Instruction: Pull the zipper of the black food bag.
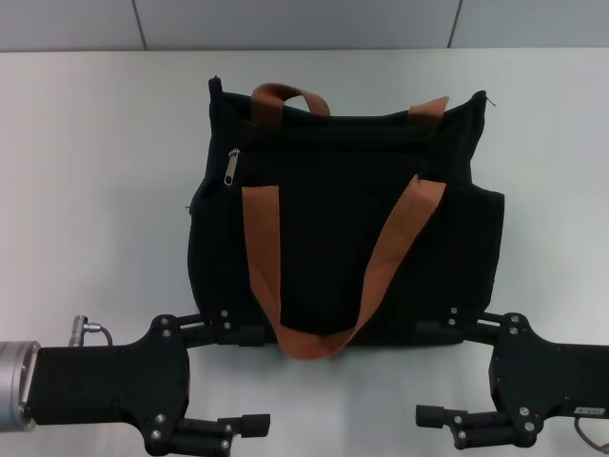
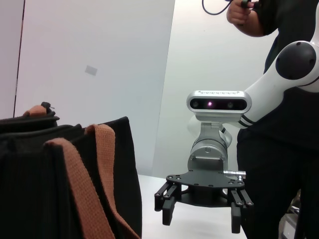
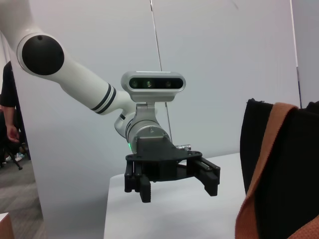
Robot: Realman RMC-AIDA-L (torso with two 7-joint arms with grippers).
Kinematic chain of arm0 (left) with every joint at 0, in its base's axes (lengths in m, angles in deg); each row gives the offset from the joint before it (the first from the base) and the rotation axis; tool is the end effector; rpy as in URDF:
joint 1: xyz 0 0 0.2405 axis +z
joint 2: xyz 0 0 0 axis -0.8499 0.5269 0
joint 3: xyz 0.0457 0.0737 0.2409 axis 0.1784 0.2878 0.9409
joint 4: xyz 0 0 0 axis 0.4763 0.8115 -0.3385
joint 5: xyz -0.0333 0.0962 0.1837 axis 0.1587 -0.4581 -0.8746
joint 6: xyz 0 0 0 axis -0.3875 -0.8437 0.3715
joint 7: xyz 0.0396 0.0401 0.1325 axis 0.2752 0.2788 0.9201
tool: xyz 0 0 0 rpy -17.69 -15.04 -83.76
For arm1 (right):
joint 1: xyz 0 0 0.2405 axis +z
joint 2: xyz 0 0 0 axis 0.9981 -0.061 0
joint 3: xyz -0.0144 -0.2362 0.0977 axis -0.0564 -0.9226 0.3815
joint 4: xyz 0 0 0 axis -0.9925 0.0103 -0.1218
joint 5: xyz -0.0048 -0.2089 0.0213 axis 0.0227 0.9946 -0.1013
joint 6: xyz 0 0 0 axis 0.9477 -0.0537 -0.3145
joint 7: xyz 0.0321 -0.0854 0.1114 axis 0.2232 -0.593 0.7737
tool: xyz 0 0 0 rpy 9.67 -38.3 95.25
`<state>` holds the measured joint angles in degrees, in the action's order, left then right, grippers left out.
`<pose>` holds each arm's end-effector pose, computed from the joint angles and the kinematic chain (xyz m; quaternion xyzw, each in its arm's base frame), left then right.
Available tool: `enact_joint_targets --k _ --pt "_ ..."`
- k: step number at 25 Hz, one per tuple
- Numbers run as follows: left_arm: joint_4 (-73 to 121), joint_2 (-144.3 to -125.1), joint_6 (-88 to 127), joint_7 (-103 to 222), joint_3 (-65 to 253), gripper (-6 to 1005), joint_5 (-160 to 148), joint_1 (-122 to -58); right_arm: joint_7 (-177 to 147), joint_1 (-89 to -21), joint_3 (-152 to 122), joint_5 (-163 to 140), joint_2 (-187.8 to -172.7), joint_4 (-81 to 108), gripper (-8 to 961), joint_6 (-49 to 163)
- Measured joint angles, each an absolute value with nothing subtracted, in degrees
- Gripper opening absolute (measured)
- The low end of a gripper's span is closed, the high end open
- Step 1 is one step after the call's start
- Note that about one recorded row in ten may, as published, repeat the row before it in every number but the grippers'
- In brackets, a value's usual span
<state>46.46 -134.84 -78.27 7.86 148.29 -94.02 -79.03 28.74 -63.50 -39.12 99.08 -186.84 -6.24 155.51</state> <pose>-0.2807 0.2263 -0.0223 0.9421 0.0737 0.3272 0.0044 0.2885 0.2238 -0.0316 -0.9420 0.0787 0.3240 0.0387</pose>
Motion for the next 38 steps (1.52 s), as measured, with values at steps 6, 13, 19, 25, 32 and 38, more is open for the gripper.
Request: enact_joint_targets --k 6,13,19,25,32,38 --pt "46.46 -134.84 -78.27 7.77 148.28 819 -94.01 -78.94 28.74 -63.24 -39.12 99.08 -186.84 -6.26 812 155.51" --pt "46.46 -134.75 -78.48 7.23 148.28 807 -94.01 -78.86 28.74 -63.05 -39.13 99.08 -186.84 -6.28 812 155.51" --pt "46.48 -134.75 -80.29 7.23 146.73 797 -93.74 -78.91 28.74 -63.03 -39.12 99.08 -186.84 -6.28 813 155.43" --pt "46.55 -134.76 -85.25 7.72 136.65 787 -93.63 -79.04 28.92 -63.13 -39.11 98.99 -186.84 -6.28 813 154.83" --pt "46.0 -135.87 -84.43 7.21 115.5 775 -93.48 -79.02 28.92 -63.48 -38.79 98.72 -186.84 -6.28 812 154.8" --pt "46.74 -134.26 -76.59 7.67 115.7 765 -95.79 -81.1 28.91 -63.57 -38.77 98.63 -186.77 -6.27 812 154.95"
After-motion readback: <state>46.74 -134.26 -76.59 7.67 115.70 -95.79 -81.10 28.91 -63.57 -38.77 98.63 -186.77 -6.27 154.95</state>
